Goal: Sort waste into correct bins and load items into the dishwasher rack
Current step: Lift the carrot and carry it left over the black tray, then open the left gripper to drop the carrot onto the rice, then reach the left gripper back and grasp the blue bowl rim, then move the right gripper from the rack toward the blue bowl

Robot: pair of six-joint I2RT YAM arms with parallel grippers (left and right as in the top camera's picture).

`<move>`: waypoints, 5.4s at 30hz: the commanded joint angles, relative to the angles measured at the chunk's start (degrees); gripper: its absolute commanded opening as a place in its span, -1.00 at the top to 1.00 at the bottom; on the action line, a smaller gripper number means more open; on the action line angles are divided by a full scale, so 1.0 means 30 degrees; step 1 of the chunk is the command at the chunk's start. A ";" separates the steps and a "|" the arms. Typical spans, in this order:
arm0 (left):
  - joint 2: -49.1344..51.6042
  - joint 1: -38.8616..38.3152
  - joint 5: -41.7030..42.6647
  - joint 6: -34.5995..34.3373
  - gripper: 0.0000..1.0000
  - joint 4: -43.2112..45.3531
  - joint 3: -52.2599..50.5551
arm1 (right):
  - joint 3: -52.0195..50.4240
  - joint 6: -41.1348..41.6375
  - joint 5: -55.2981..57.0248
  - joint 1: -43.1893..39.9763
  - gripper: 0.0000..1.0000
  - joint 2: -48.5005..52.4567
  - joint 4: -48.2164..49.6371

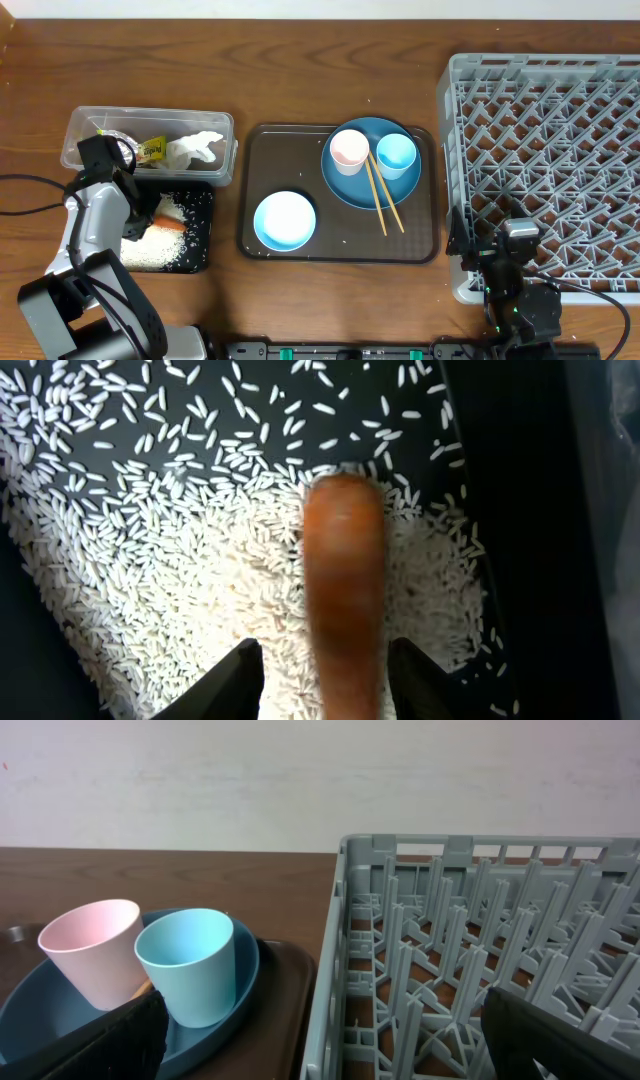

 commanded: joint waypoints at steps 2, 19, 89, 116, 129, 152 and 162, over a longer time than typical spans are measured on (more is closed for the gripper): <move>-0.0080 0.0117 -0.0306 0.0503 0.00 0.0007 0.0189 | -0.0022 -0.0219 -0.0058 -0.0299 -0.99 -0.0102 -0.0080; -0.8990 -0.1596 1.2014 0.4765 -0.01 -0.2288 0.0903 | -0.0022 -0.0219 -0.0058 -0.0299 -0.99 -0.0102 -0.0080; -0.4240 -1.4163 0.8786 0.7402 0.49 -0.0641 0.0845 | -0.0022 -0.0219 -0.0058 -0.0299 -0.98 -0.0102 -0.0080; -0.4277 -1.4251 0.7038 0.7402 0.50 -0.0648 0.0845 | -0.0022 -0.0219 -0.0058 -0.0299 -0.98 -0.0102 -0.0080; -0.4277 -1.4251 0.7038 0.7395 0.44 -0.0554 0.0845 | -0.0022 0.1953 -0.1654 -0.0291 -0.98 -0.0102 -0.0095; -0.4277 -1.4243 0.5311 0.6754 0.42 -0.0641 0.0845 | 1.7231 0.4801 -0.2623 -0.0291 -0.99 1.0025 -1.6560; -0.4277 -1.4222 0.5289 0.6754 0.22 -0.0452 0.0845 | 2.4662 0.4794 -0.5042 -0.0277 -0.98 1.8345 -2.1697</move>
